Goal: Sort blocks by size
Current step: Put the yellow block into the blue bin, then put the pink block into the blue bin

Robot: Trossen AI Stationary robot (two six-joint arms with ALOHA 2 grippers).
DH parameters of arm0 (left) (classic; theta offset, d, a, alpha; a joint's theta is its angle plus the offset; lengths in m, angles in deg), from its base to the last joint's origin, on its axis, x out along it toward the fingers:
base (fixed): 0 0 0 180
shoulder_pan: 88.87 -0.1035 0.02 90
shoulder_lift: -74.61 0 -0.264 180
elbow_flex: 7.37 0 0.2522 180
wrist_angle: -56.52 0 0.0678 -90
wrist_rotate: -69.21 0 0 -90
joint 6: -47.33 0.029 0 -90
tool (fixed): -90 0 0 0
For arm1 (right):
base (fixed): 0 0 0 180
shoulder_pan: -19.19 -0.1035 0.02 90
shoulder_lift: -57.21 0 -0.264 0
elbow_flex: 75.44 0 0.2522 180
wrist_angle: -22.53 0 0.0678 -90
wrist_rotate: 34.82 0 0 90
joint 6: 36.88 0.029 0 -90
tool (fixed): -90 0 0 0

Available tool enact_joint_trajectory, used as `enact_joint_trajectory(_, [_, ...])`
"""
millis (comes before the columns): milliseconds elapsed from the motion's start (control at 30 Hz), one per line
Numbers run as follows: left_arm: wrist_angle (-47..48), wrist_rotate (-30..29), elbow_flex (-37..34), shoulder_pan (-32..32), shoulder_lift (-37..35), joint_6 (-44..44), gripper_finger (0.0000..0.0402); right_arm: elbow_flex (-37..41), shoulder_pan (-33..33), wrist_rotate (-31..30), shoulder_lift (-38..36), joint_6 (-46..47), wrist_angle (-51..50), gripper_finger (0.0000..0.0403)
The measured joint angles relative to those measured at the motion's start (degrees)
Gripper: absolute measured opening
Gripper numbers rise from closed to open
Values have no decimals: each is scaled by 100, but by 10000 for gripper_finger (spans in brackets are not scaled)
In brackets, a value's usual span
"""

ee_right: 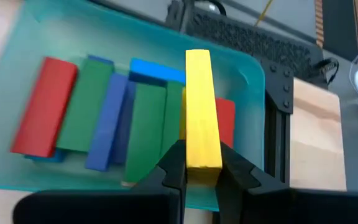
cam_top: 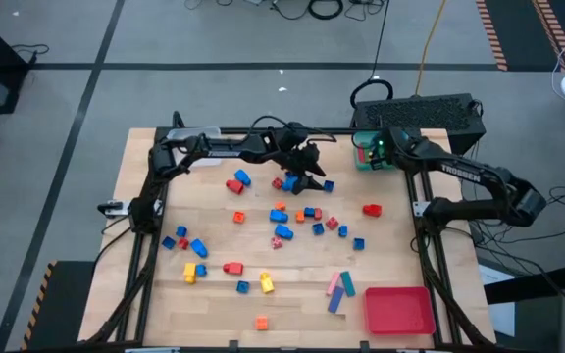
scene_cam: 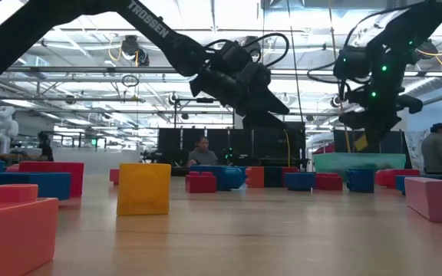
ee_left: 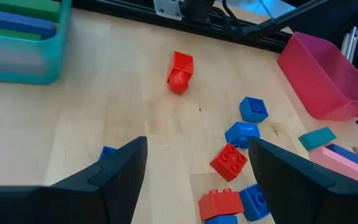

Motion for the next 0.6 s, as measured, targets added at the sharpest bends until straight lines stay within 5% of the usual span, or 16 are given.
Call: enact_joint_trajectory(600, [164, -93, -2, 347, -4, 171, 281, 0, 69, 89, 244, 111, 135, 163])
